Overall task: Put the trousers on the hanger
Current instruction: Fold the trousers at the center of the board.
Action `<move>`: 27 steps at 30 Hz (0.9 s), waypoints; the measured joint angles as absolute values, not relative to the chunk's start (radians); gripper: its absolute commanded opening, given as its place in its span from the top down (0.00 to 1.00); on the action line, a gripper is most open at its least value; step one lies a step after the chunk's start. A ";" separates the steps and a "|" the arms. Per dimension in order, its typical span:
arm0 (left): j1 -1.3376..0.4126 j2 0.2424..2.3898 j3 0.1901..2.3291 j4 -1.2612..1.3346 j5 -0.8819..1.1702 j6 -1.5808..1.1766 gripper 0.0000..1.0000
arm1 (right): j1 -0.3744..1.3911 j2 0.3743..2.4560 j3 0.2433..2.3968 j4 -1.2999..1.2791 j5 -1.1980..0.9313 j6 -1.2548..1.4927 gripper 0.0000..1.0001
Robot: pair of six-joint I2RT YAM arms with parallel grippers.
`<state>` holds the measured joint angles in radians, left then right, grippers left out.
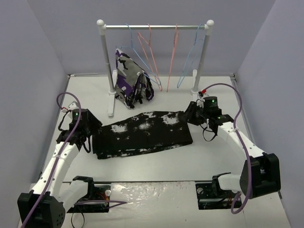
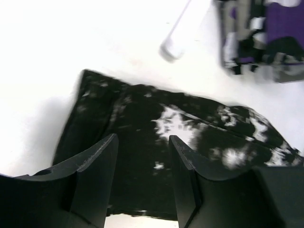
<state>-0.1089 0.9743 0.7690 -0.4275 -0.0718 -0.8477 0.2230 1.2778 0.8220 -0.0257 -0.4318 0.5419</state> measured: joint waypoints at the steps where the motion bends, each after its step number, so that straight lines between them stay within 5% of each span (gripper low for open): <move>1: -0.113 0.990 0.774 -0.403 -0.048 -0.839 0.56 | 0.223 1.295 0.804 0.017 -0.453 0.557 0.84; 7: -0.150 1.194 0.749 -0.273 0.039 -0.818 0.56 | 0.215 1.416 0.620 0.257 -0.514 0.637 0.93; 15: -0.109 1.302 0.641 -0.216 0.003 -0.866 0.57 | 0.153 1.478 0.396 0.517 -0.545 0.731 0.94; 27: -0.060 1.140 0.734 -0.284 0.031 -0.839 0.53 | 0.104 1.280 0.583 0.297 -0.485 0.698 0.84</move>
<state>-0.0598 1.1401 0.7344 -0.2841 0.0311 -0.8391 0.1043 1.2796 0.5826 0.2967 -0.4854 0.6981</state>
